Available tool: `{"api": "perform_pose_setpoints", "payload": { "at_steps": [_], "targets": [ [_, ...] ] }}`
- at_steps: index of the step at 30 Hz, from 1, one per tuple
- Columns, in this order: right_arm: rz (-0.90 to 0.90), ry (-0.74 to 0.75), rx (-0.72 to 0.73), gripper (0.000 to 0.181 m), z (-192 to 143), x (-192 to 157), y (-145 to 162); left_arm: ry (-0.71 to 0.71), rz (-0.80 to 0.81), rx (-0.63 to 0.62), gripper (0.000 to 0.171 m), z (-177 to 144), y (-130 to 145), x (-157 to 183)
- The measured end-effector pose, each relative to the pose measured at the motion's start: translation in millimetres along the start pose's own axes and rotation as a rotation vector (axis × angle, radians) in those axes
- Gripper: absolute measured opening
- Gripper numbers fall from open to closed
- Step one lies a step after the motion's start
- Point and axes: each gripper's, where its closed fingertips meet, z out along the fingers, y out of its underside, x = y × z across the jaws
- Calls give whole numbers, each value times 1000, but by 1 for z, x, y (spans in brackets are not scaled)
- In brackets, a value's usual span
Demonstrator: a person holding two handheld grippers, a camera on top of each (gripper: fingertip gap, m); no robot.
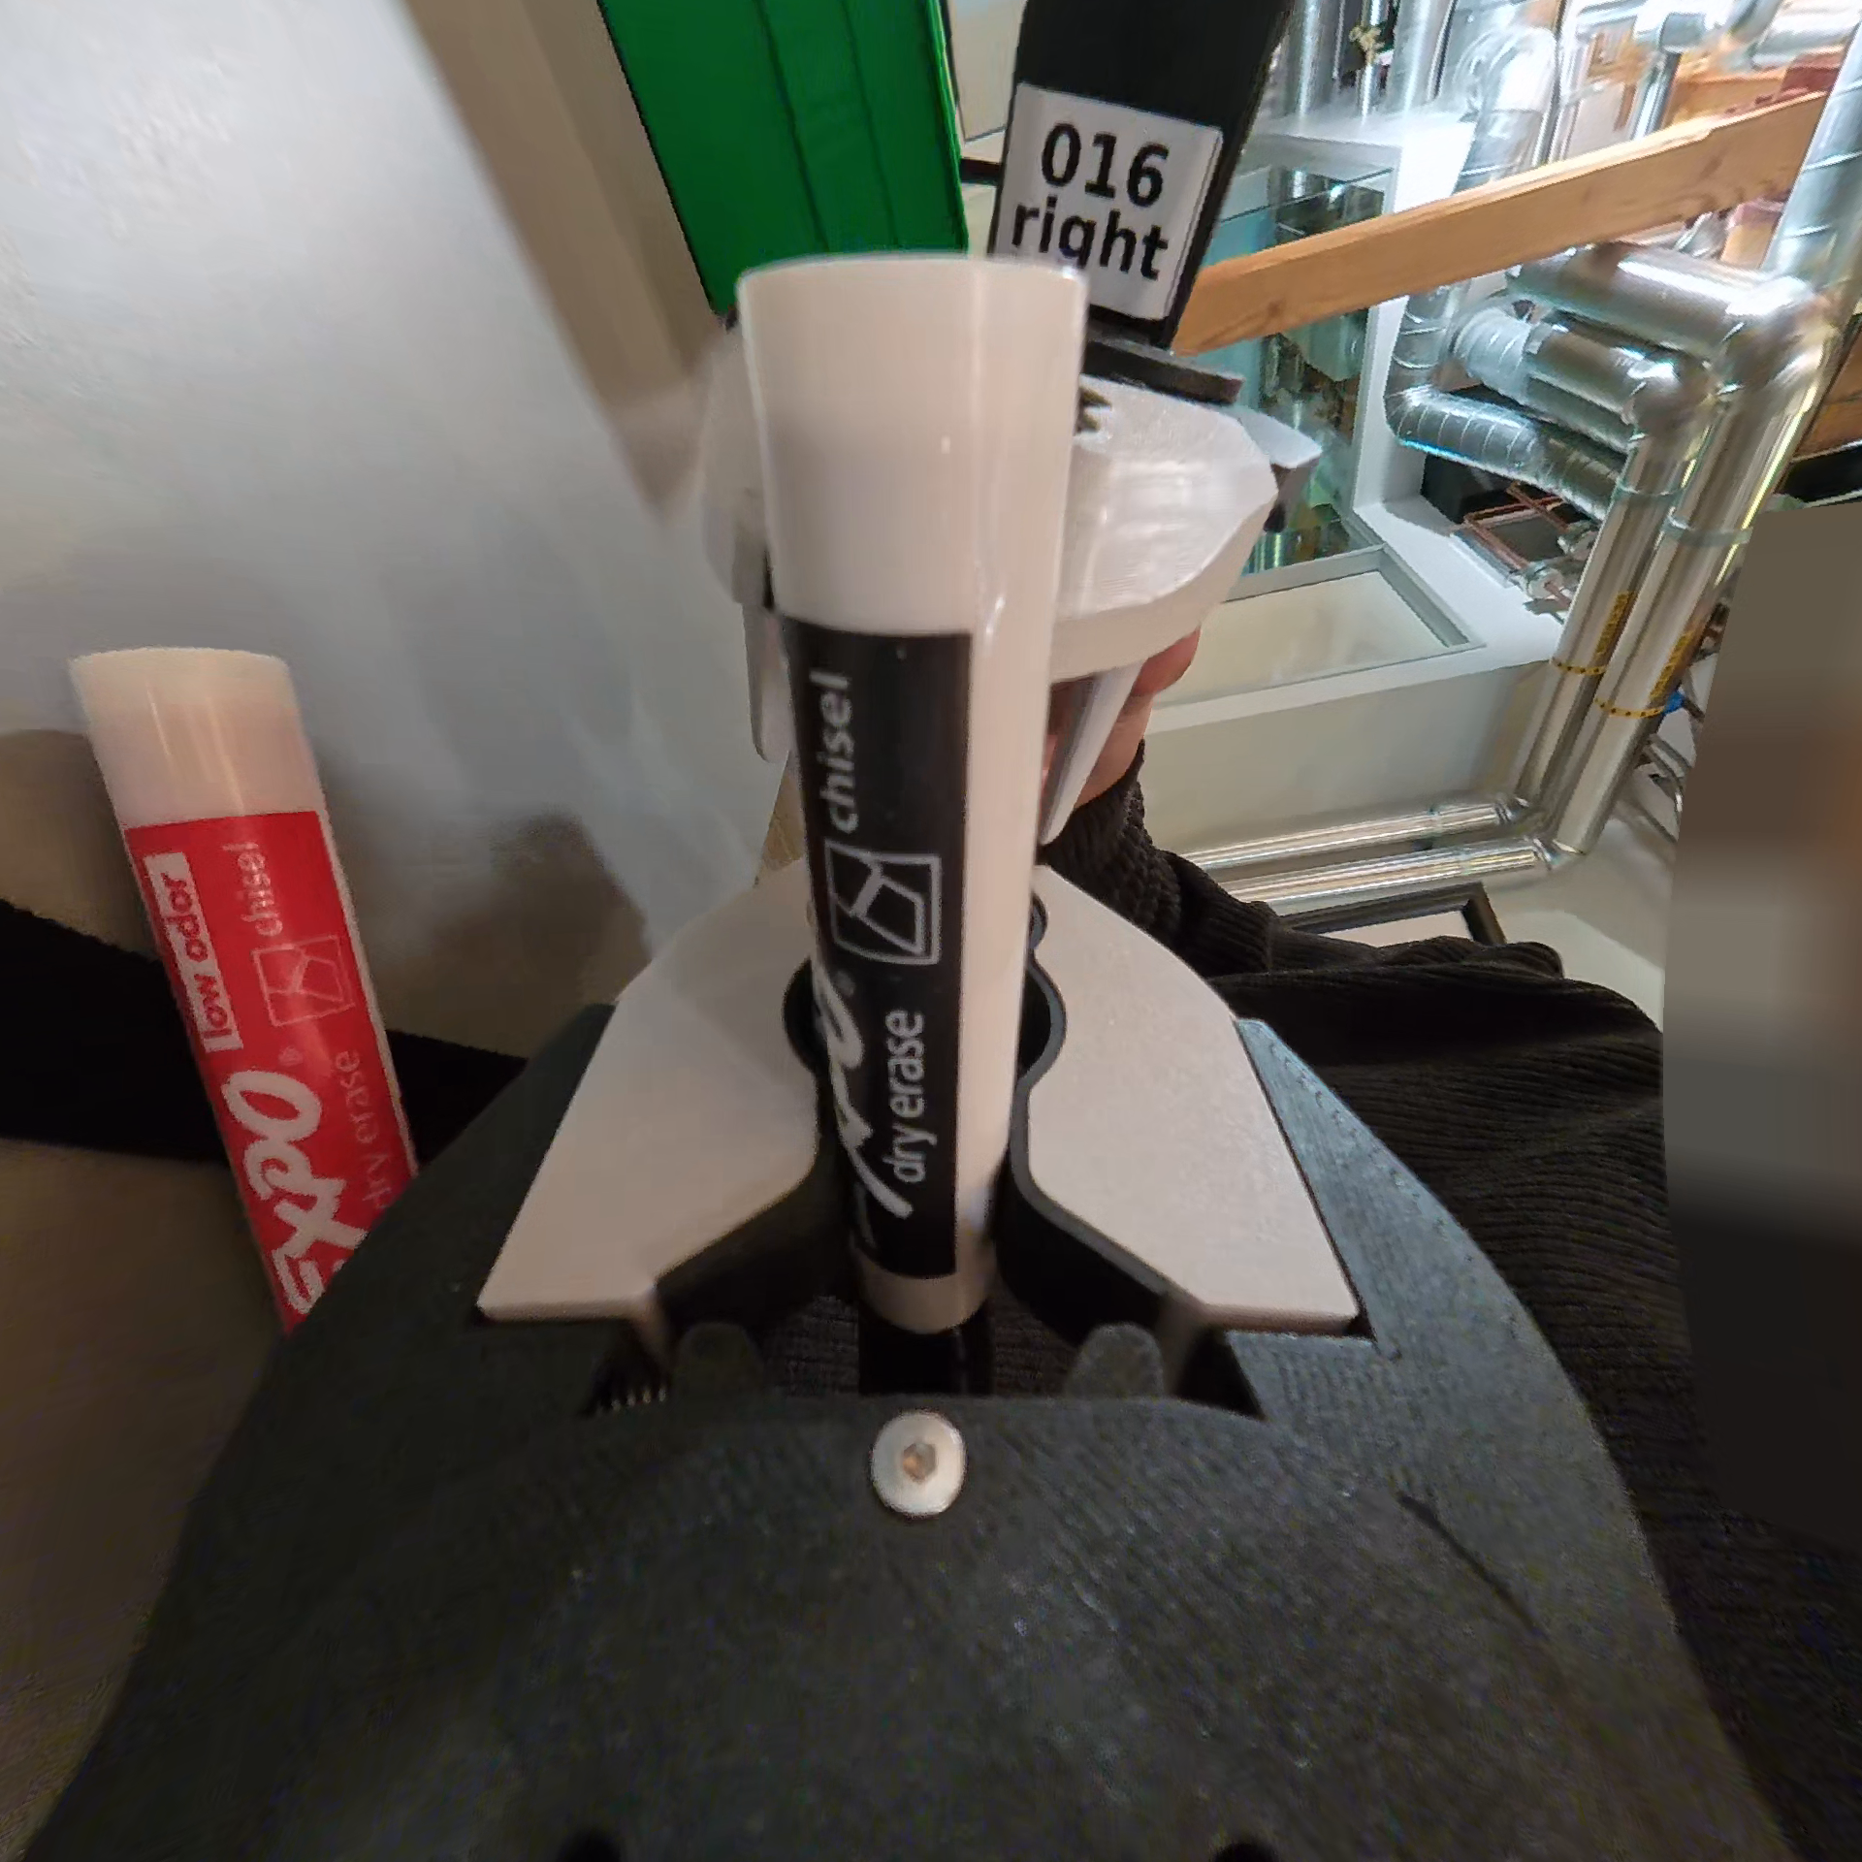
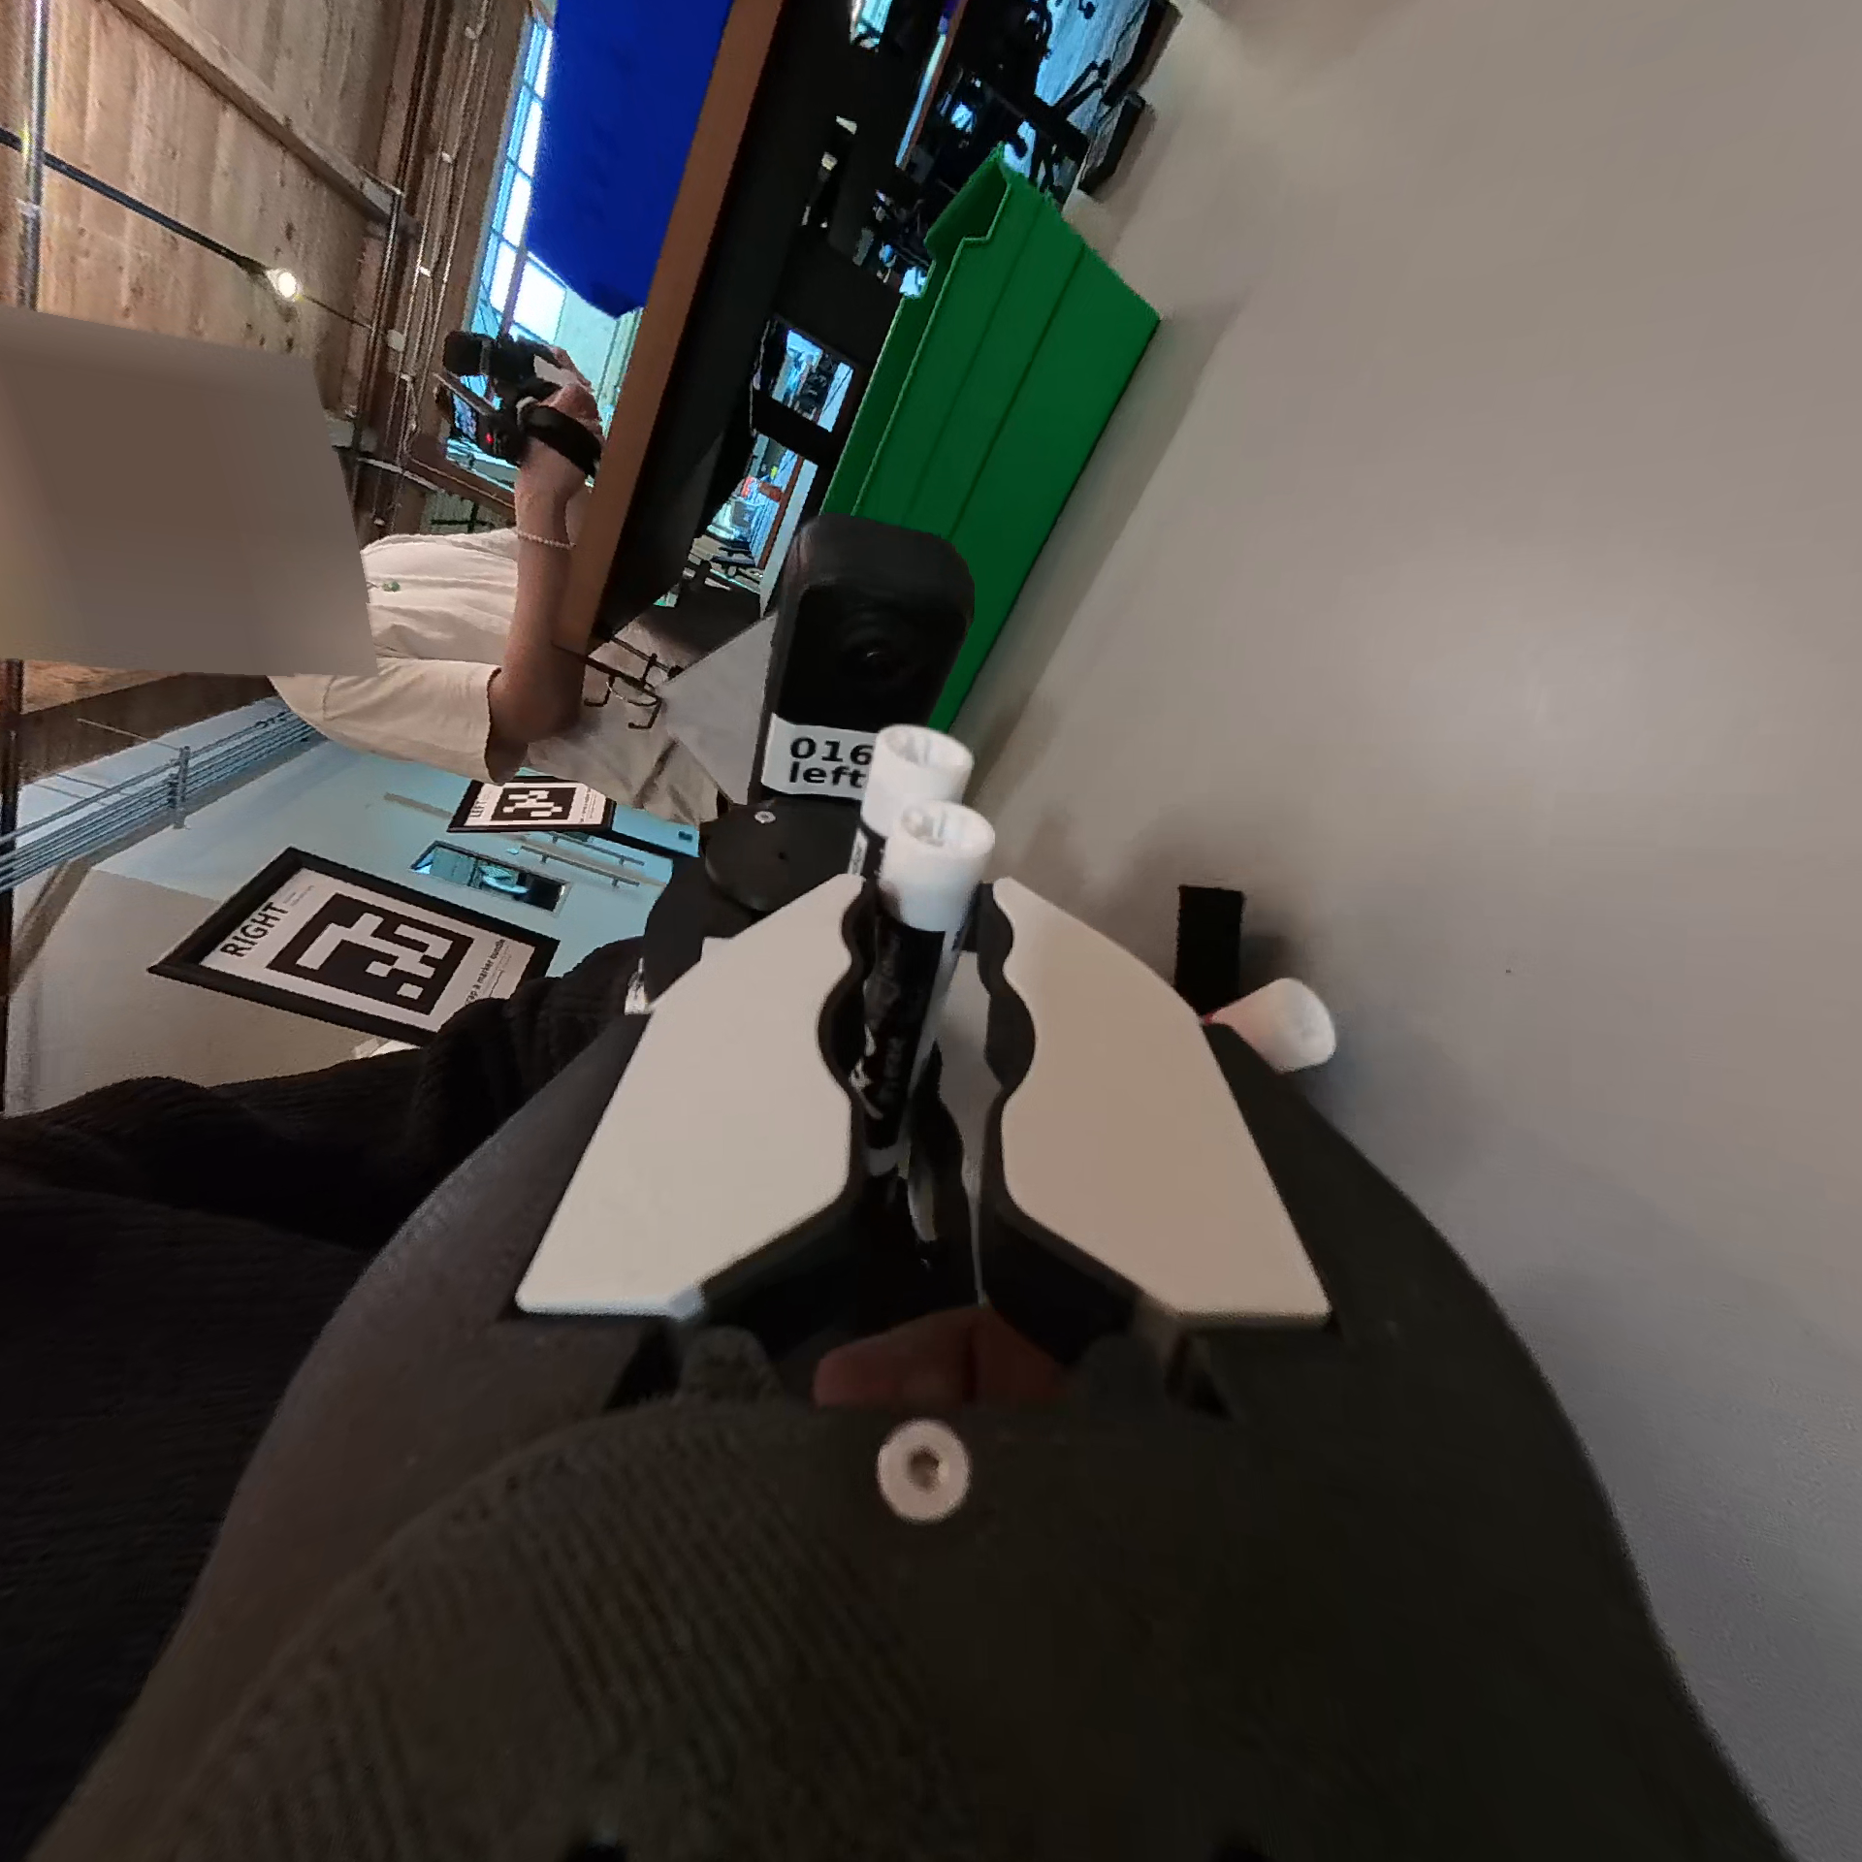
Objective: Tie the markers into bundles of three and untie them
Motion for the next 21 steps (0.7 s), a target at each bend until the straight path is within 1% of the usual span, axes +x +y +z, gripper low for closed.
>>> {"api": "perform_pose_setpoints", "payload": {
  "at_steps": [5,11,16,21],
  "targets": [
    [63,-22,29,19,-2,7,-7,11,3,-6,32,1,1,0],
    [83,-28,40,19,-4,7,-7,39,-8,22,32,3,-3,2],
    [79,-44,35,19,-5,2,-4,13,31,35,32,3,-4,4],
    [92,-57,36,19,-3,1,-3,30,-8,38,32,4,-4,5]
  ]
}}
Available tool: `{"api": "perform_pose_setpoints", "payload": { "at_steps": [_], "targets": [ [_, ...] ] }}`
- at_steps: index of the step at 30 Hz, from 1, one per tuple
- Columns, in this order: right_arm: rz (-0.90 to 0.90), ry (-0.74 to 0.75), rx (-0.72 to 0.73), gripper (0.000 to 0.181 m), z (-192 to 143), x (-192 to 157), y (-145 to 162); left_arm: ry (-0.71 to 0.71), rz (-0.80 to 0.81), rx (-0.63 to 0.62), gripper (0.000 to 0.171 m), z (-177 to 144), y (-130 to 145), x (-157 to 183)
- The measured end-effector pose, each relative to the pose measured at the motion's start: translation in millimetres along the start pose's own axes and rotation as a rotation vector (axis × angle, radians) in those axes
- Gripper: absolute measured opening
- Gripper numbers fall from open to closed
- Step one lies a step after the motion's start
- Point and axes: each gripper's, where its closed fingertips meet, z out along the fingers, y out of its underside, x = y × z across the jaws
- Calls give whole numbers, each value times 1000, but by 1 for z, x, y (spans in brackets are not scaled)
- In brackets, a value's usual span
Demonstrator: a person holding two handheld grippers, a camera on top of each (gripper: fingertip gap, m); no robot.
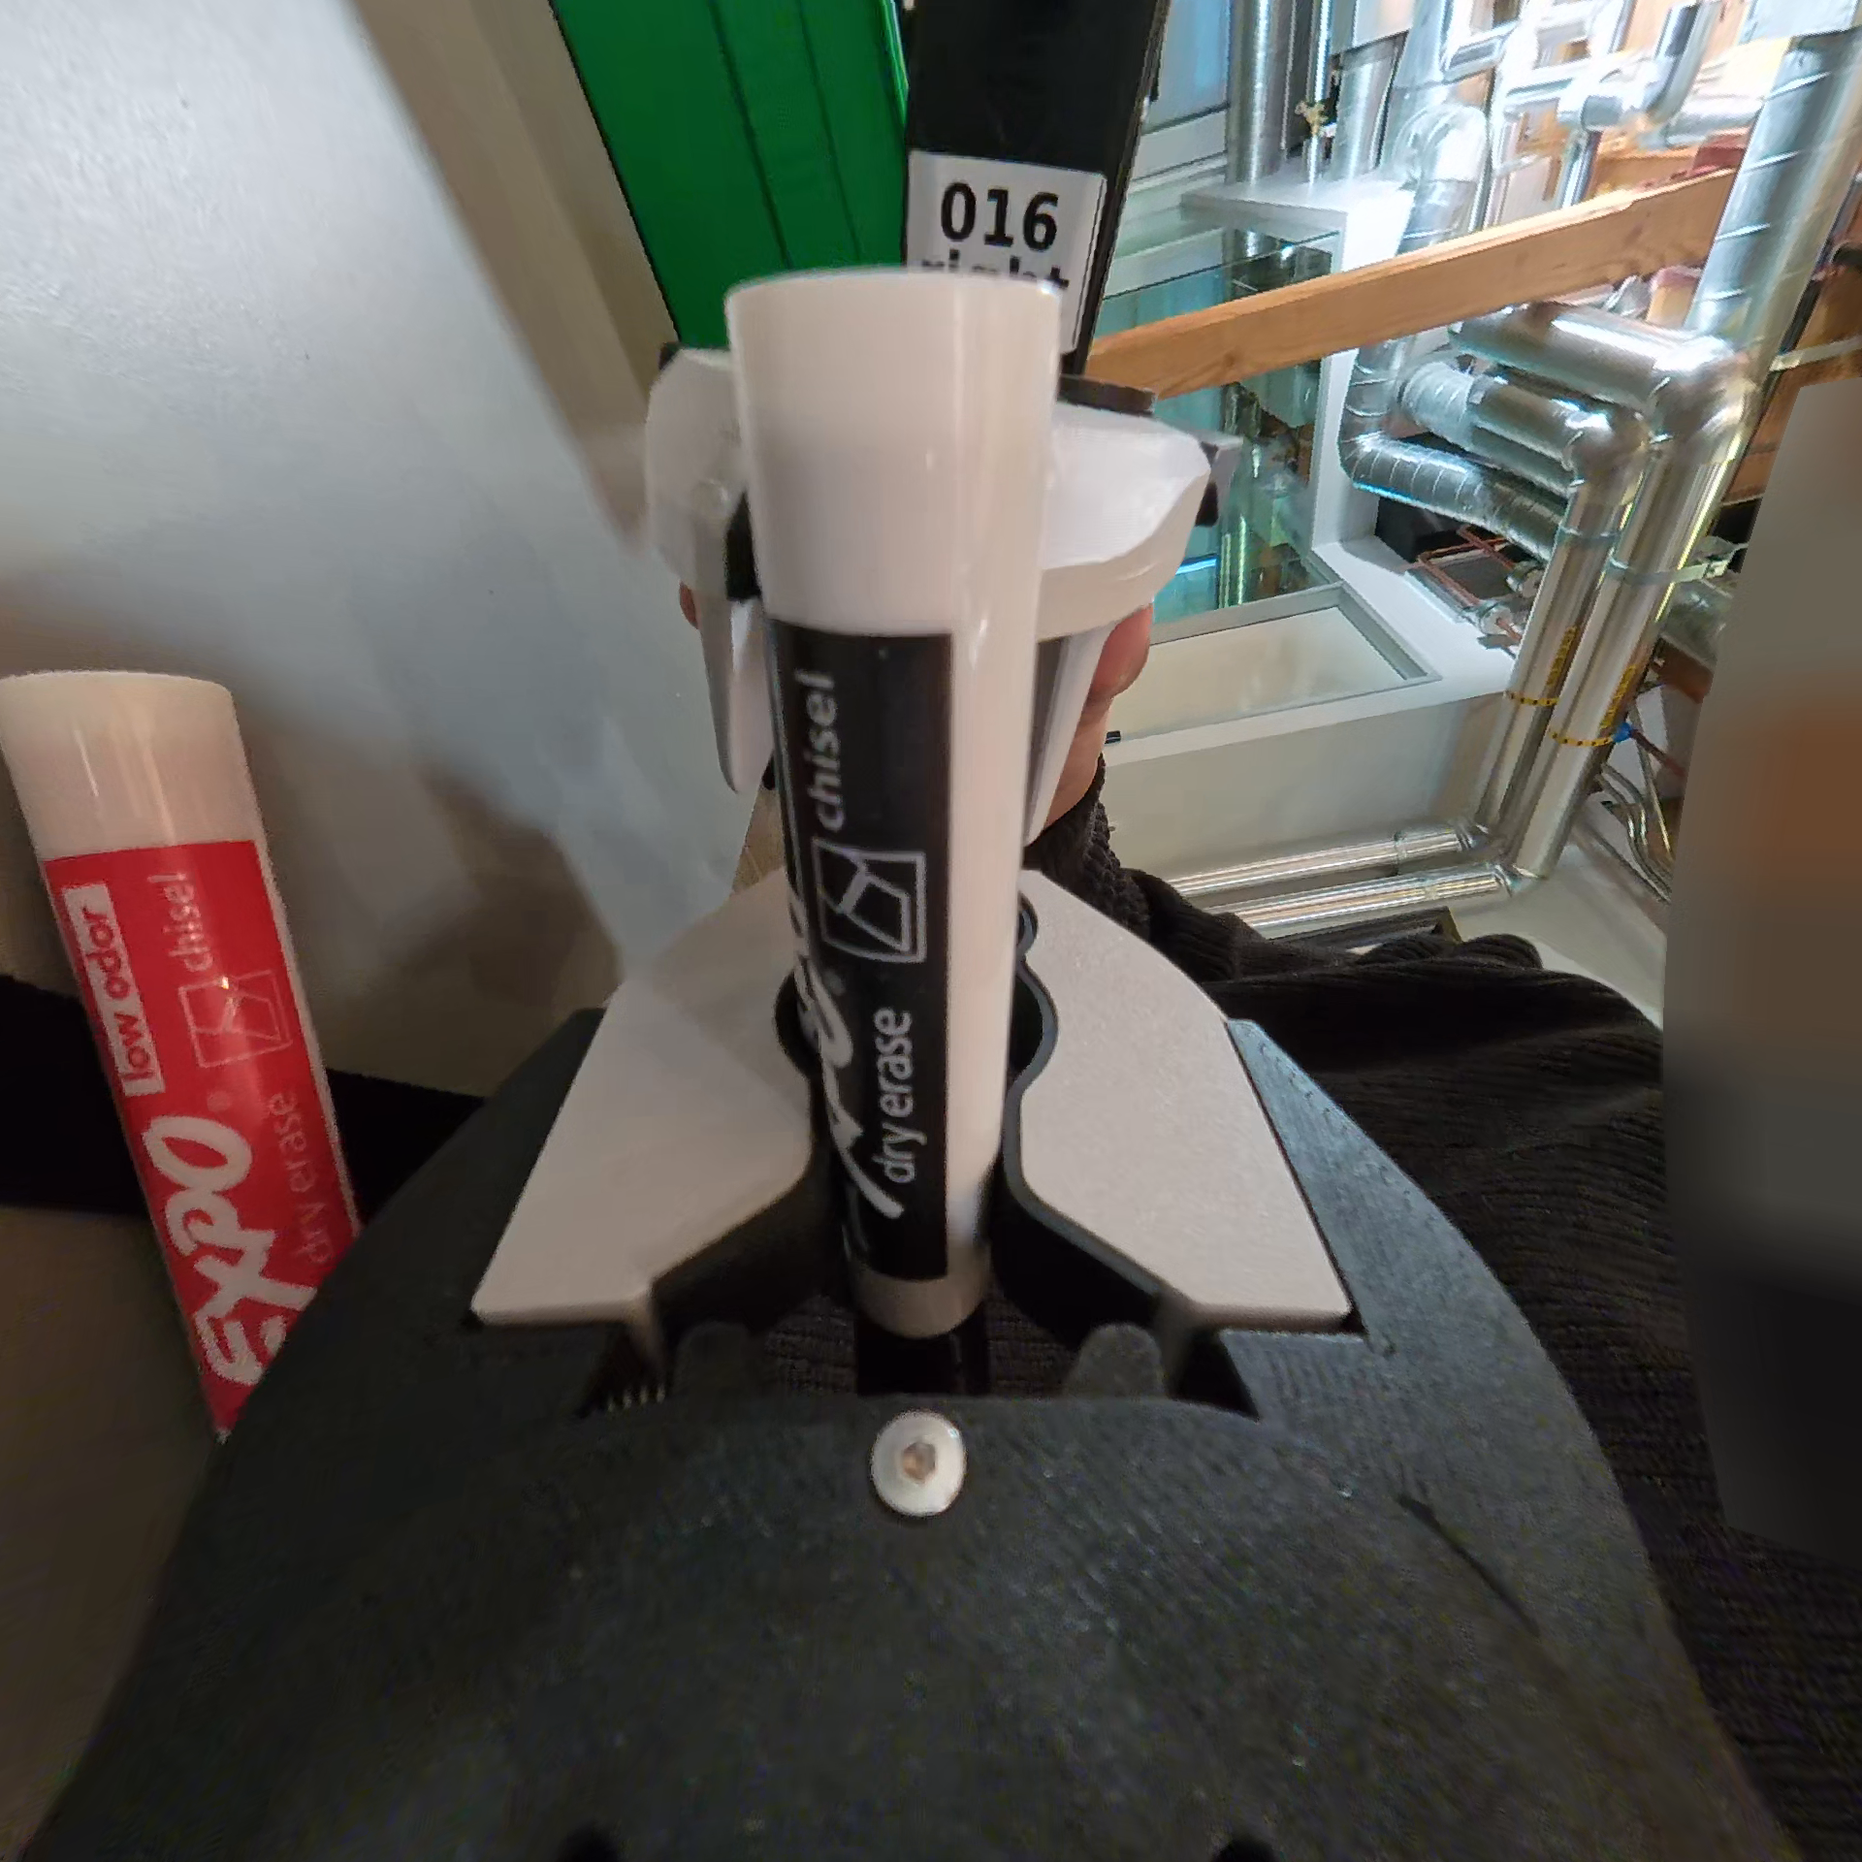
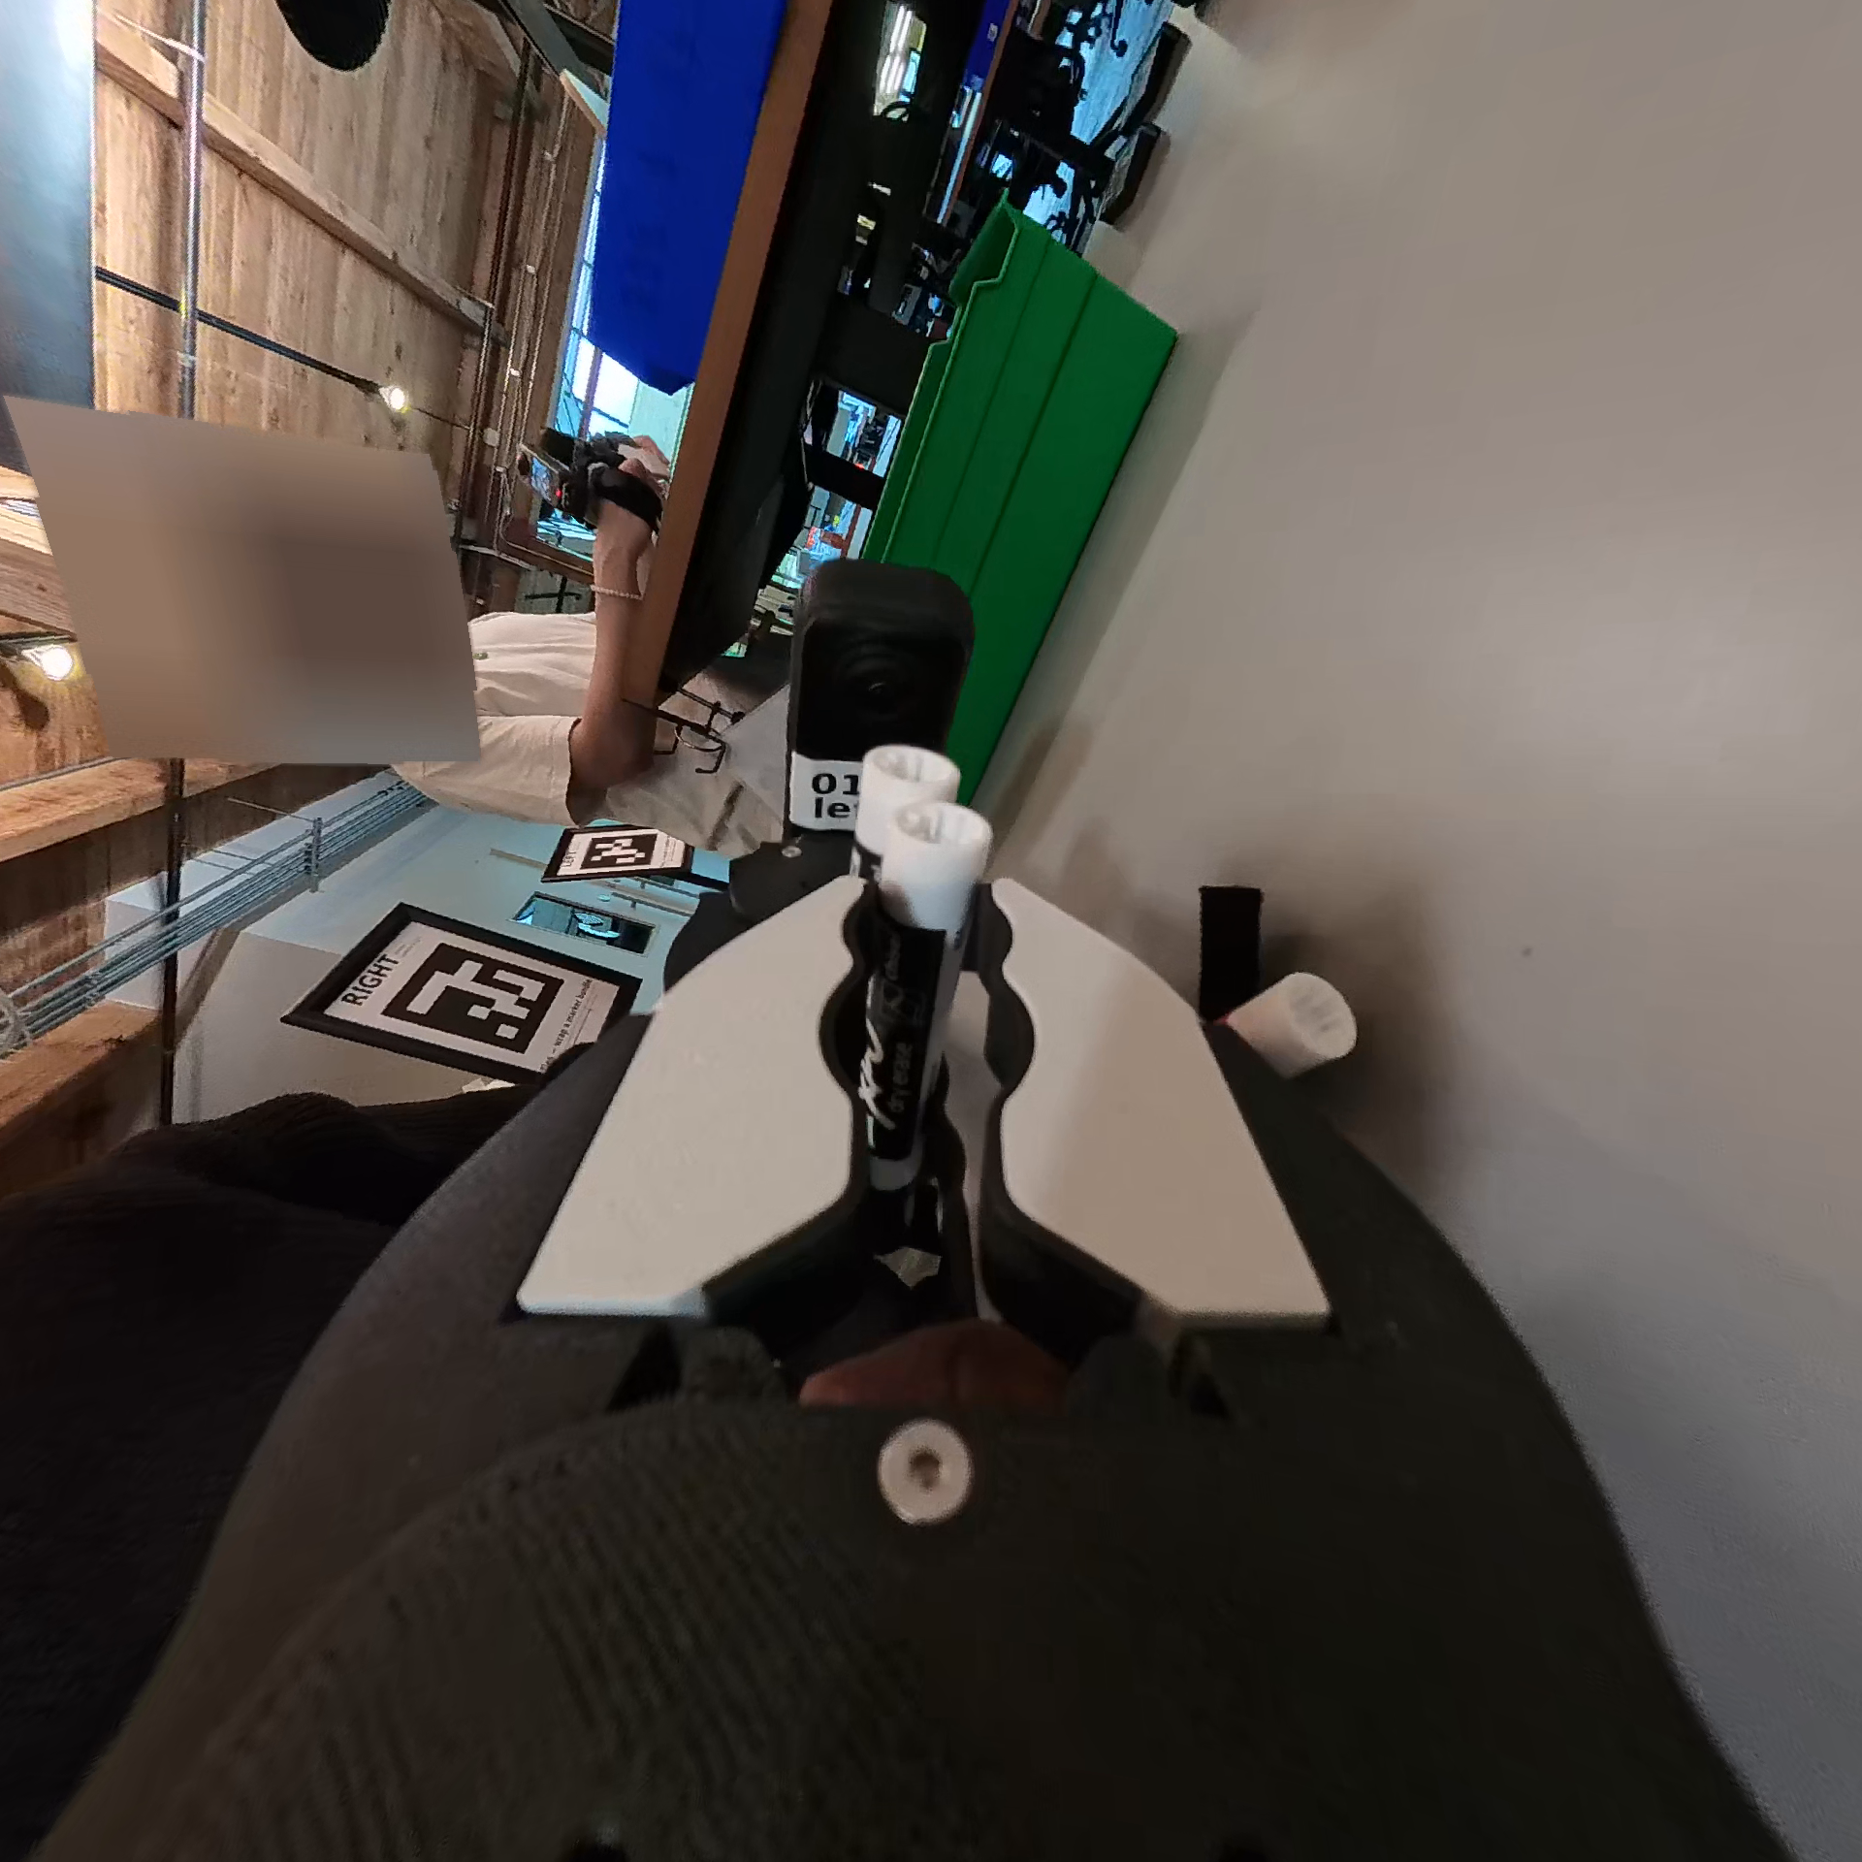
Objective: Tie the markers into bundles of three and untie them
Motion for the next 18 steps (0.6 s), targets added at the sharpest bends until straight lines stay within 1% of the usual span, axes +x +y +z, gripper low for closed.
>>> {"api": "perform_pose_setpoints", "payload": {
  "at_steps": [7,11,18],
  "targets": [
    [82,-42,21,19,0,5,-6,43,-38,29,32,1,-4,1],
    [102,-48,10,32,0,8,-7,67,-81,43,32,0,-7,-1],
    [106,-55,-7,42,-4,10,-9,103,-100,72,33,0,-14,1]
  ]
}}
